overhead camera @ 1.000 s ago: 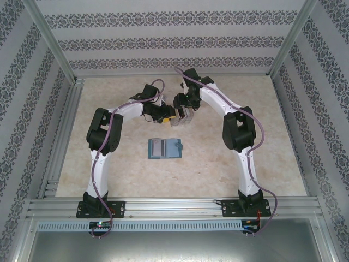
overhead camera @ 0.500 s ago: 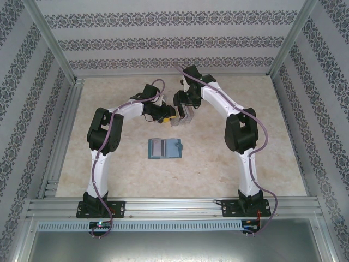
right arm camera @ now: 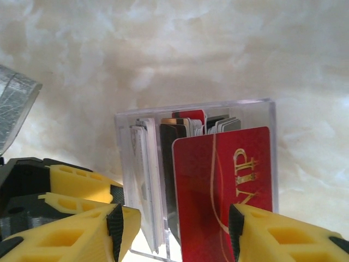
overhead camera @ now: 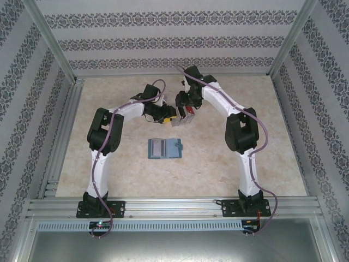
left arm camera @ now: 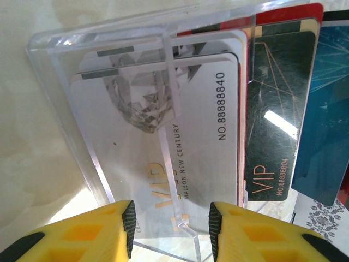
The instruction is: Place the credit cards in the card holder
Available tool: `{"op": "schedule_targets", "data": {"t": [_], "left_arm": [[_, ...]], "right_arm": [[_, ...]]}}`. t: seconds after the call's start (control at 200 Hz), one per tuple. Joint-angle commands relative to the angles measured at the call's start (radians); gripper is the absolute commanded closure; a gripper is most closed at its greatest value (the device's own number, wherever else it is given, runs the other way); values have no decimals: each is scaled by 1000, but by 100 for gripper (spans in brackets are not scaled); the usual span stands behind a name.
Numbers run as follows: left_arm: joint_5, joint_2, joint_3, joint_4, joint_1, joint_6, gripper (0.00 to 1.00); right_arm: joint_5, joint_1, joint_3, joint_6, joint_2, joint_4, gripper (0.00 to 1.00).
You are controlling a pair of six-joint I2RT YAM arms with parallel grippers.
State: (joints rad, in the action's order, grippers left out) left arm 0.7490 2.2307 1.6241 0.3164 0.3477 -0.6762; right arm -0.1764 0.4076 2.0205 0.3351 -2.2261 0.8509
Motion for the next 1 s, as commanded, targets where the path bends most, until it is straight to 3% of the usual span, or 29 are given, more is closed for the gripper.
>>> {"op": "schedule_targets", "data": {"t": [0.0,0.16,0.29,0.595,0.729,0.999], "left_arm": [[16,14,28,16,16,15,57],[16,14,25,12,16,12,57],[16,14,25,12,16,10,57],[15,15,25,12,18,10,57],[14,12,22,13,18,10,57],[13,1,24,13,17,14,58]], "right_arm": [[54,-7,-8,-23,-9,34,46],[68,-10,-15,-27,-11,37,56],[63,-10,-16,-28,-4,33,72],[63,-14,-14,-29,30,32,91],[64,-18,-24,-34,45,26,97],[109,-22,-63,-51,111,13,100]]}}
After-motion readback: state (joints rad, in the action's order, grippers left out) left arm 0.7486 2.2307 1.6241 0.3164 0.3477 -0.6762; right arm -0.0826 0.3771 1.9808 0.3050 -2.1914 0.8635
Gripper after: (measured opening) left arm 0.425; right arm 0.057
